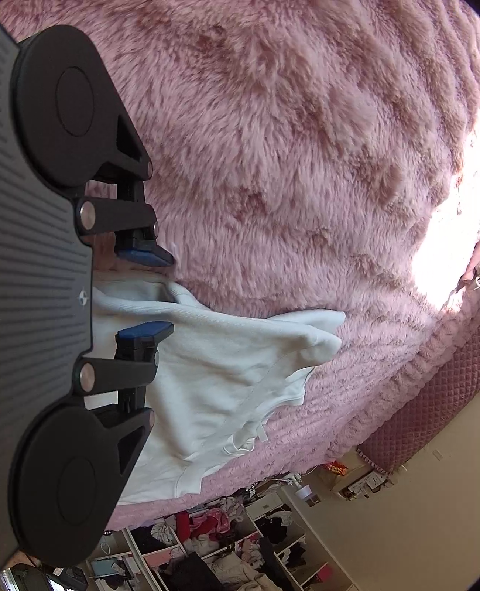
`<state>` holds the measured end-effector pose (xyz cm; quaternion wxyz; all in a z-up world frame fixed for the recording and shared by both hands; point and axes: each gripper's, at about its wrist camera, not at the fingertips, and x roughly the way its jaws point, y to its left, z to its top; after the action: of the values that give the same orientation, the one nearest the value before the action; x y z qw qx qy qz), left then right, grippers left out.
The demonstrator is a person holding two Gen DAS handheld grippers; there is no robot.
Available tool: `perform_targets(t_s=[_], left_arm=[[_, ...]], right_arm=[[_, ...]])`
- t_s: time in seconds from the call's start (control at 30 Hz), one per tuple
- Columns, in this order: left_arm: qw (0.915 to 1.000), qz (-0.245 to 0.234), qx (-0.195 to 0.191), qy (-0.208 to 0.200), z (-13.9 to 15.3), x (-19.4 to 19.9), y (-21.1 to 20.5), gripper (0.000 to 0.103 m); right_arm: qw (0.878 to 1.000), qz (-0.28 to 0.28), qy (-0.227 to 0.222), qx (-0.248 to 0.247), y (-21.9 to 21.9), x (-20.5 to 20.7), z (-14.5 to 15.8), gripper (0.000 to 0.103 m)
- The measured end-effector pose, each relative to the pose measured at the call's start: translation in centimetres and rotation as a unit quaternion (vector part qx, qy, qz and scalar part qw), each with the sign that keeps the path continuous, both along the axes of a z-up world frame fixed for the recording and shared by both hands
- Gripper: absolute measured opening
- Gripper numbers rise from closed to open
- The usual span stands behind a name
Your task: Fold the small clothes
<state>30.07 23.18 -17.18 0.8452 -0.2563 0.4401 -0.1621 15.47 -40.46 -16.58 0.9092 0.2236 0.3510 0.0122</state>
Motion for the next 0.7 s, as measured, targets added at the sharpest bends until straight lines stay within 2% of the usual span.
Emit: perform_targets(t_s=[0.17,0.2,0.33,0.4,0.53,0.6,0.7], left_arm=[[0.9984,0.012,0.000,-0.055,2.3,3.7,-0.6,0.039],[0.9976,0.008,0.011,-0.068,2.7,4.6,-1.4,0.039],[0.9891,-0.017,0.095,-0.111,3.5,7.5,-5.0,0.039],[0.9866,-0.027,0.111,-0.117,3.5,8.6,-6.2,0.040],[0.9823,-0.031,0.140,-0.121,3.0,10.4,-8.3,0.058],[0.9797,-0.033,0.155,-0.123,2.7,11.3,-8.8,0.058],[0.9813,-0.033,0.152,-0.114,1.9,12.4,-9.2,0.059]], right_arm=[[0.999,0.007,-0.046,-0.023,0.3,4.2,2.1,0.047],[0.998,0.009,-0.053,-0.031,0.6,5.0,2.3,0.047],[0.994,0.026,-0.077,-0.072,2.1,9.3,3.1,0.049],[0.993,0.025,-0.079,-0.083,2.7,10.5,2.9,0.051],[0.991,0.024,-0.077,-0.104,3.3,13.1,2.1,0.058],[0.990,0.026,-0.074,-0.114,3.4,14.3,1.6,0.059],[0.990,0.028,-0.069,-0.124,3.5,16.3,1.1,0.059]])
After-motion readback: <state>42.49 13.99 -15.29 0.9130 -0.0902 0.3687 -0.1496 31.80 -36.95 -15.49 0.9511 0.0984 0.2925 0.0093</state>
